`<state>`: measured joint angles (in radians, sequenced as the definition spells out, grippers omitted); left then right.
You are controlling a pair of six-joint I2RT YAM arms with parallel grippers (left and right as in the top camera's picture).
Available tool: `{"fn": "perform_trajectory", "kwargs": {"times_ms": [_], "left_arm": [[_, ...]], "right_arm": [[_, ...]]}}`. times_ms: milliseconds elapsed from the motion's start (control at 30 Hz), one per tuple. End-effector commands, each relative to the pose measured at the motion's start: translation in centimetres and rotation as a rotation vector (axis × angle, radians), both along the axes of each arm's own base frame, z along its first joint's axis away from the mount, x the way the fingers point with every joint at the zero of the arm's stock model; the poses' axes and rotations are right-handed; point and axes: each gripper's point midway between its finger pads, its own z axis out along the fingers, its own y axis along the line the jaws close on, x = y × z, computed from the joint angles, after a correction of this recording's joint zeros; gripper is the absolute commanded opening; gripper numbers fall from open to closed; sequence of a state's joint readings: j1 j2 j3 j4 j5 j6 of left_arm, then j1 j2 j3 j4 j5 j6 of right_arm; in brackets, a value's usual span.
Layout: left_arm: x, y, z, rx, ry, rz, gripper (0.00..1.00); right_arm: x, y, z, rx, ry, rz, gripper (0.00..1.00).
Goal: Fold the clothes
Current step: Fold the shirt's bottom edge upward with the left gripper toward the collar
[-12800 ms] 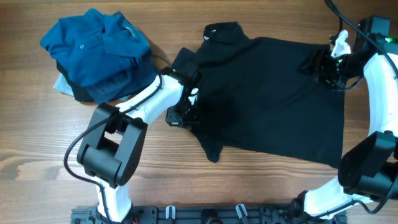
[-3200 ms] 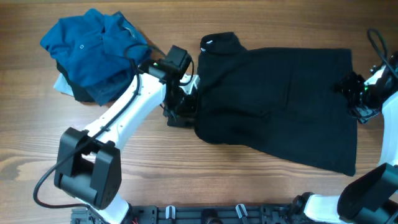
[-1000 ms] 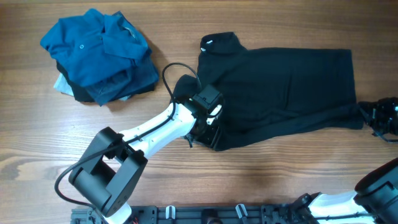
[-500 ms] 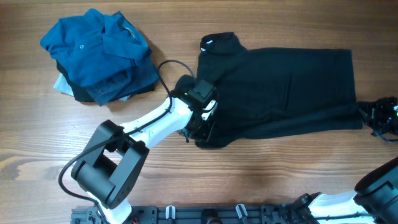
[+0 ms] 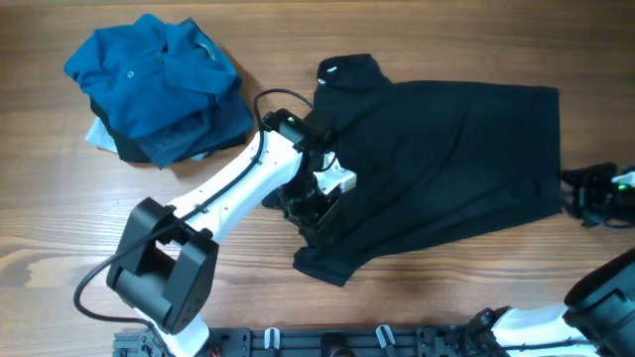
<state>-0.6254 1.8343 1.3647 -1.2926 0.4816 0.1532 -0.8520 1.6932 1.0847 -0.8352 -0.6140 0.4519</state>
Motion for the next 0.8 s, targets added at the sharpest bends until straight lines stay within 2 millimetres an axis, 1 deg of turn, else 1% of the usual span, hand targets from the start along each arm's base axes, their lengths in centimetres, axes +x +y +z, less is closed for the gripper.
{"fn": "perform_trajectory", "kwargs": {"times_ms": [0,33,100,200,267,400,467,533,567,600,633,700,767], "left_arm": [[0.4,-0.6,0.7,-0.049,-0.024,-0.015,0.39],[0.6,-0.7,0.6,-0.055,-0.031,-0.015,0.39],[0.9,-0.9,0.6,-0.063,-0.044,-0.015,0.45],[1.0,-0.9,0.6,-0.064,-0.046,-0.013,0.47],[1.0,-0.9,0.6,-0.064,-0.046,-0.013,0.47],[1.1,-1.0,0.6,-0.068,-0.052,-0.013,0.5],[1.3,-1.0,0.5,-0.072,-0.058,-0.013,0.51],[1.3,-1.1,0.5,-0.073,-0.059,-0.012,0.51],[1.3,-1.1,0.5,-0.072,-0.059,-0.012,0.51],[1.3,-1.1,0.6,-0.073,-0.059,-0.012,0.5],[1.3,-1.1,0.5,-0.072,-0.059,-0.012,0.51],[1.3,-1.1,0.5,-0.072,-0.059,-0.012,0.51],[1.3,-1.1,0.6,-0.072,-0.059,-0.012,0.5]], "right_arm": [[-2.8,0.8,-3.2,-0.159,0.211,0.106,0.48],[-2.0,1.8,-3.5,-0.14,0.165,0.124,0.48],[-0.8,3.1,-4.1,-0.126,0.109,0.148,0.49],[-0.9,2.6,-5.3,-0.171,0.164,0.083,0.5],[-0.5,2.1,-5.3,-0.192,0.153,0.069,0.5],[-0.6,2.2,-5.7,-0.187,0.155,0.056,0.48],[-0.8,2.4,-6.3,-0.192,0.15,0.053,0.43],[-1.1,2.3,-7.1,-0.207,0.153,0.045,0.34],[-1.3,2.3,-7.3,-0.213,0.16,0.042,0.33],[-1.3,2.3,-7.4,-0.214,0.158,0.041,0.27],[-1.1,2.3,-7.3,-0.208,0.148,0.036,0.18],[0.0,2.6,-6.1,-0.172,0.085,0.041,0.05],[1.2,2.3,-4.0,-0.15,0.014,0.04,0.05]]}}
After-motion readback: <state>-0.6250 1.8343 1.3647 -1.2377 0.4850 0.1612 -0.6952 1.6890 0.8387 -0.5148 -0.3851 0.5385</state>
